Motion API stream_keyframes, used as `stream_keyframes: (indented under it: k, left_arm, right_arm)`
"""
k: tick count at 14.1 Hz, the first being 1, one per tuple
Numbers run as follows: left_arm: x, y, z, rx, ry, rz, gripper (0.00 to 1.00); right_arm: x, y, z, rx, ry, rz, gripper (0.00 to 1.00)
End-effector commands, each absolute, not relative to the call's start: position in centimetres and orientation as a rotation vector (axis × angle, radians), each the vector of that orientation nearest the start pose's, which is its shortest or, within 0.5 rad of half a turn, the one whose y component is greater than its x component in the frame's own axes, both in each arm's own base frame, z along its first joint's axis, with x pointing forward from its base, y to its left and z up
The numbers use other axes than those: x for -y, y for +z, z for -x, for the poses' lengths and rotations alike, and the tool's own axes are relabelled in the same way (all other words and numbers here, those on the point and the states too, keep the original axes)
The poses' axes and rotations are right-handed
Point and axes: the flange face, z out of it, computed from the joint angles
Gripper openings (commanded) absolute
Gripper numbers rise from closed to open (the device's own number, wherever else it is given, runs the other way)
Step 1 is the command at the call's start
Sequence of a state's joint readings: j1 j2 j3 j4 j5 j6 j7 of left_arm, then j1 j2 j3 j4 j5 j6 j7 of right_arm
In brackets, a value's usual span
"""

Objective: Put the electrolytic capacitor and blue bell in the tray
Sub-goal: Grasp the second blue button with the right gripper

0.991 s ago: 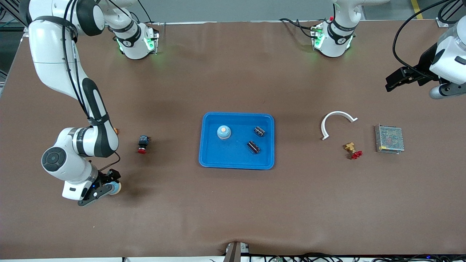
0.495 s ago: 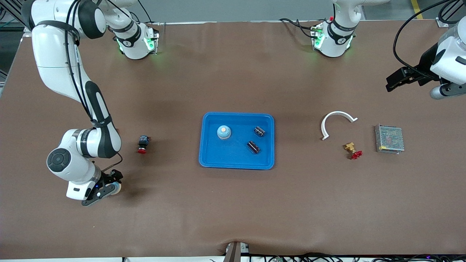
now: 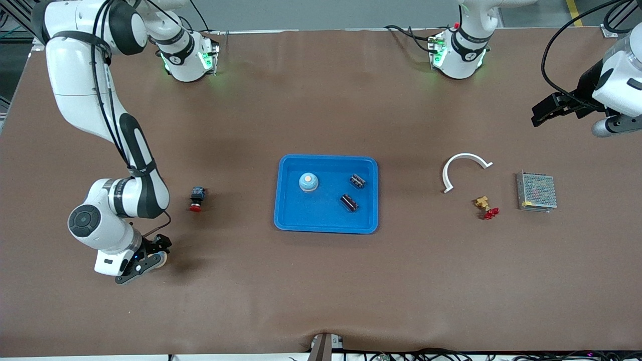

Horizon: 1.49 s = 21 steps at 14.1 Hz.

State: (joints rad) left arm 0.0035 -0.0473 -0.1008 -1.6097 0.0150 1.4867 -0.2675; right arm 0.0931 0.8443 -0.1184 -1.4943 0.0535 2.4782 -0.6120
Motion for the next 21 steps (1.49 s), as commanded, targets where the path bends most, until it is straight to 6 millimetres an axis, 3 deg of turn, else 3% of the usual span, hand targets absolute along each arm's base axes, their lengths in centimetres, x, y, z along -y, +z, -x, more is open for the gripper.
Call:
stream_keyframes:
  k: [1,7,9,14,16,21]
  left_arm:
    - [5.15,62.78,-52.34,0.276,0.104,3.107,1.00]
    - [4.92,63.40,-51.98,0.304,0.088,3.107,1.00]
    - [4.92,63.33,-52.03,0.304,0.090,3.107,1.00]
    - [4.60,63.44,-51.96,0.312,0.093,3.106,1.00]
    - [4.66,63.31,-51.97,0.309,0.094,3.105,1.00]
    - [4.65,63.05,-52.00,0.307,0.109,3.103,1.00]
  right_arm:
    - [0.59,17.97,-73.17,0.942,-0.231,3.070,1.00]
    - [0.70,18.03,-73.21,0.937,-0.233,3.072,0.98]
    - [0.70,18.03,-73.21,0.935,-0.233,3.072,0.82]
    - [0.71,17.59,-73.12,0.920,-0.227,3.069,0.56]
    - [0.60,17.65,-73.16,0.909,-0.233,3.064,0.40]
    - [0.22,18.48,-73.38,0.897,-0.235,3.064,0.39]
